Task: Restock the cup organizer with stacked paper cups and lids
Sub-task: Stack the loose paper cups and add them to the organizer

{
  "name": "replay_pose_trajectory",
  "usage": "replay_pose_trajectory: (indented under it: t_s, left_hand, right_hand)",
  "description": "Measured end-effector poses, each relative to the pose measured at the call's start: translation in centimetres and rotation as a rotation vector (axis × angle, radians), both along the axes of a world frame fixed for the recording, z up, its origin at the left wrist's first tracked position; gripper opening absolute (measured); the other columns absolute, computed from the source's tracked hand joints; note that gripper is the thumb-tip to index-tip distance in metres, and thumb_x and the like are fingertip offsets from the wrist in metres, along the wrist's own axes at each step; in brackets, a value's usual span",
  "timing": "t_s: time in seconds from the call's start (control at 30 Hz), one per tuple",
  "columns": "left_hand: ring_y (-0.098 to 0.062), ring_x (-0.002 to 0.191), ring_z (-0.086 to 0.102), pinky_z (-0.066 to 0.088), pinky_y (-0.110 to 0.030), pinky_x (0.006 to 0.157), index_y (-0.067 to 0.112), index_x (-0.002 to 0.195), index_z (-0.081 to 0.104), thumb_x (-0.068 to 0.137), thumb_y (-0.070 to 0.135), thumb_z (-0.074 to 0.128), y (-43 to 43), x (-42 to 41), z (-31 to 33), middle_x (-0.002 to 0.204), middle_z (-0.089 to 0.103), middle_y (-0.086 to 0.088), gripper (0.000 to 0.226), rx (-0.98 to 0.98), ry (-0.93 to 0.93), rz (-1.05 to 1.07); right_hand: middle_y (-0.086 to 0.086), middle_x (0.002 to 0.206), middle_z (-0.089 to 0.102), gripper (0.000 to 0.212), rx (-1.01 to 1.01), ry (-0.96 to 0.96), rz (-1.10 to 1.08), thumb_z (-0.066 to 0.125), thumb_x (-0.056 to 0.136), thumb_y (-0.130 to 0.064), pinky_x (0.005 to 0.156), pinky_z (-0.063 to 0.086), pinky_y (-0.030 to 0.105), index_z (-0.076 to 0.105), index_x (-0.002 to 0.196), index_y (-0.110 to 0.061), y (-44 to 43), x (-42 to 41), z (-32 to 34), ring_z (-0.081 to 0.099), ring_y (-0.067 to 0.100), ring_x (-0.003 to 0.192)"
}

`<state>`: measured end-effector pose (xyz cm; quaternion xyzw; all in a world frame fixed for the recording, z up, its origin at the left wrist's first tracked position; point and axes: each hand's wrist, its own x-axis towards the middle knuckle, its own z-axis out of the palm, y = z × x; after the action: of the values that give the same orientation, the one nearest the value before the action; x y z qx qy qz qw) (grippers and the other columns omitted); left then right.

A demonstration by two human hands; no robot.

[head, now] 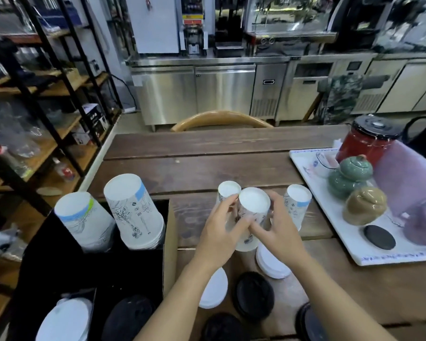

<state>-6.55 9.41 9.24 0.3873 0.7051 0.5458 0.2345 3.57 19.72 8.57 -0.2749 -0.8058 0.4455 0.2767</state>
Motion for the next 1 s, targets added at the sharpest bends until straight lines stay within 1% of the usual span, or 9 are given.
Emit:
replay_pose_trajectory:
  t_s: [0.07, 0.13, 0.27, 0.4, 0.57, 0.7, 0.8, 0.9, 1.0]
  left_hand:
    - [0.003, 0.115, 0.050, 0.042, -0.023, 0.098, 0.034, 0.124, 0.052, 0.080, 0.044, 0.056, 0.8, -0.4, 2.1, 0.125, 0.054, 0.013, 0.045, 0.075, 0.023, -0.005]
    - [0.002, 0.114, 0.051, 0.043, -0.018, 0.094, 0.030, 0.125, 0.053, 0.081, 0.044, 0.055, 1.6, -0.9, 3.9, 0.124, 0.055, 0.009, 0.046, 0.144, 0.018, -0.015]
    - [-0.001, 0.114, 0.053, 0.041, -0.003, 0.086, 0.033, 0.119, 0.052, 0.086, 0.035, 0.054, 3.1, -2.4, 6.3, 0.123, 0.057, 0.004, 0.034, 0.237, -0.032, 0.005]
    - [-0.006, 0.117, 0.052, 0.041, -0.008, 0.092, 0.028, 0.125, 0.056, 0.090, 0.032, 0.053, 4.4, -4.5, 6.5, 0.126, 0.057, 0.000, 0.035, 0.205, 0.010, 0.016]
    - [-0.011, 0.112, 0.053, 0.039, -0.023, 0.095, 0.024, 0.117, 0.063, 0.092, 0.029, 0.055, 5.1, -6.0, 4.2, 0.120, 0.053, -0.001, 0.027, 0.027, 0.026, 0.084]
    - [-0.014, 0.114, 0.051, 0.042, -0.030, 0.098, 0.023, 0.121, 0.059, 0.091, 0.035, 0.053, 5.3, -6.9, 1.1, 0.121, 0.052, 0.000, 0.033, -0.171, -0.001, 0.071]
    - [-0.014, 0.117, 0.049, 0.040, -0.031, 0.099, 0.025, 0.129, 0.054, 0.090, 0.039, 0.053, 5.2, -7.5, -2.0, 0.124, 0.053, 0.002, 0.041, -0.378, 0.009, 0.028]
    - [-0.013, 0.111, 0.055, 0.043, -0.031, 0.097, 0.029, 0.118, 0.064, 0.089, 0.033, 0.056, 5.0, -8.0, -3.3, 0.118, 0.060, 0.001, 0.030, -0.321, -0.046, 0.051]
    - [-0.010, 0.103, 0.055, 0.043, -0.023, 0.085, 0.025, 0.113, 0.064, 0.094, 0.024, 0.050, 5.7, -8.4, -3.4, 0.116, 0.060, 0.001, 0.023, -0.189, -0.147, 0.205]
  right_hand:
    - [-0.027, 0.125, 0.046, 0.057, 0.041, 0.110, -0.004, 0.060, 0.070, -0.052, 0.090, 0.042, 0.018, 0.030, 0.118, -0.053, 0.5, -0.3, 1.9, 0.050, 0.001, 0.115]
    - [-0.015, 0.131, 0.047, 0.060, 0.137, 0.173, -0.001, 0.059, 0.074, -0.048, 0.096, 0.043, 0.025, 0.031, 0.128, -0.046, 1.2, -0.8, 3.2, 0.049, 0.009, 0.121]
    - [-0.001, 0.123, 0.054, 0.055, 0.225, 0.182, -0.028, 0.058, 0.074, -0.043, 0.089, 0.047, 0.032, 0.043, 0.124, -0.026, 3.2, -2.9, 4.9, 0.053, 0.013, 0.108]
    - [-0.002, 0.115, 0.052, 0.051, 0.262, 0.125, -0.010, 0.062, 0.076, -0.039, 0.079, 0.039, 0.013, 0.045, 0.120, -0.018, 4.5, -5.0, 4.8, 0.048, 0.006, 0.095]
    - [0.001, 0.109, 0.053, 0.052, 0.204, -0.044, 0.080, 0.060, 0.074, -0.042, 0.075, 0.048, 0.033, 0.042, 0.118, -0.022, 5.8, -6.8, 2.8, 0.053, 0.013, 0.079]
    - [0.001, 0.109, 0.052, 0.049, 0.175, -0.192, 0.149, 0.062, 0.081, -0.032, 0.074, 0.048, 0.035, 0.040, 0.122, -0.019, 6.2, -7.4, -0.5, 0.055, 0.019, 0.080]
    - [0.003, 0.121, 0.047, 0.045, 0.213, -0.366, 0.235, 0.060, 0.086, -0.032, 0.075, 0.045, 0.034, 0.040, 0.123, -0.016, 6.1, -8.0, -3.3, 0.058, 0.024, 0.089]
    - [0.004, 0.127, 0.046, 0.055, 0.148, -0.367, 0.225, 0.067, 0.082, -0.032, 0.078, 0.048, 0.035, 0.035, 0.125, -0.020, 6.4, -8.0, -4.7, 0.058, 0.022, 0.094]
    - [-0.004, 0.134, 0.041, 0.093, -0.030, -0.275, 0.195, 0.076, 0.073, -0.034, 0.090, 0.047, 0.032, 0.013, 0.142, -0.028, 6.7, -8.1, -5.7, 0.053, 0.013, 0.110]
